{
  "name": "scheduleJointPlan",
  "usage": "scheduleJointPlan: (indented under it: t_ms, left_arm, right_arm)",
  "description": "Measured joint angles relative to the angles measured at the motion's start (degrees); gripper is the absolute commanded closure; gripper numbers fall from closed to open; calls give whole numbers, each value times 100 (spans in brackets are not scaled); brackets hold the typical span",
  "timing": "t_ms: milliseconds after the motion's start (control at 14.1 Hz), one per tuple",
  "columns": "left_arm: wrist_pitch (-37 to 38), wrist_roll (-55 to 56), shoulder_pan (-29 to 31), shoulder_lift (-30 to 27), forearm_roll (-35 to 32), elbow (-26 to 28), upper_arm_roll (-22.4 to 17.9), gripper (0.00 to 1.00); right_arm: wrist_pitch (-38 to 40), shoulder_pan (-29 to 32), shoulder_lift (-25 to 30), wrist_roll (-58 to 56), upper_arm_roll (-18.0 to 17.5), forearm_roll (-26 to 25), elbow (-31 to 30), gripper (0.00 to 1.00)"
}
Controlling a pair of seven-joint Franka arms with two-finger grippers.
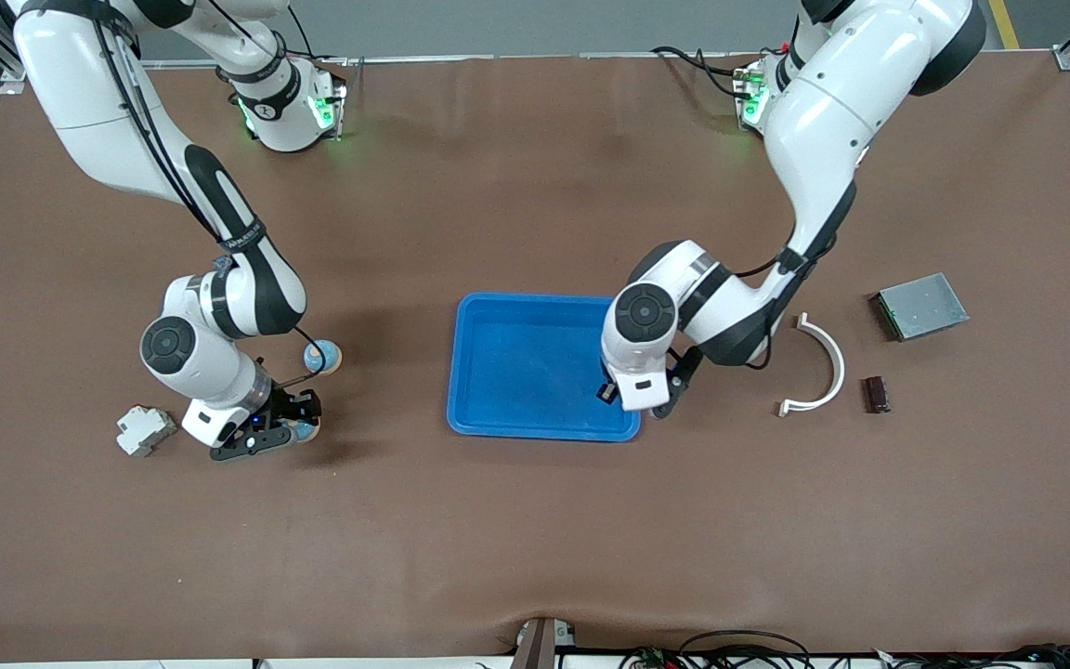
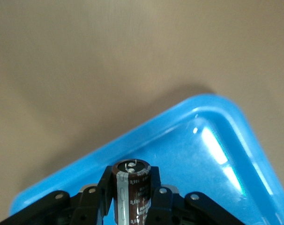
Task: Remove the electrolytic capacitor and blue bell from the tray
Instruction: 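Carry the capacitor toward the clip while the right gripper releases the bell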
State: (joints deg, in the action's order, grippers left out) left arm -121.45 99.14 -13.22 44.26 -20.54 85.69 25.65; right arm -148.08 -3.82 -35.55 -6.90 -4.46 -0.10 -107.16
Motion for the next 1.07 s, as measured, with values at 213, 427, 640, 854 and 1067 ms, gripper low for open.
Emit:
scheduleJointPlan:
  t_ms: [213, 427, 640, 854, 1067]
  left_arm:
    - [480, -716, 672, -341, 15, -6, 528, 100]
    - [1121, -1597, 1825, -595, 19, 66, 1460, 100]
    - [1361, -2727, 3096, -891, 20, 491, 2282, 100]
    - [1373, -3814, 4257, -1252, 20, 1136, 2933, 100]
    - [1372, -4890, 5184, -1571, 15, 1695, 3329, 100]
  right_arm:
    - [-15, -3, -2, 0, -3, 1, -2, 100]
    - [-31, -7, -4, 3, -6, 2, -4, 100]
    - [-43, -17, -5, 55, -9, 3, -5, 100]
    - [-49, -20, -6, 68, -10, 3, -5, 100]
    - [-53, -18, -8, 96, -10, 11, -5, 0]
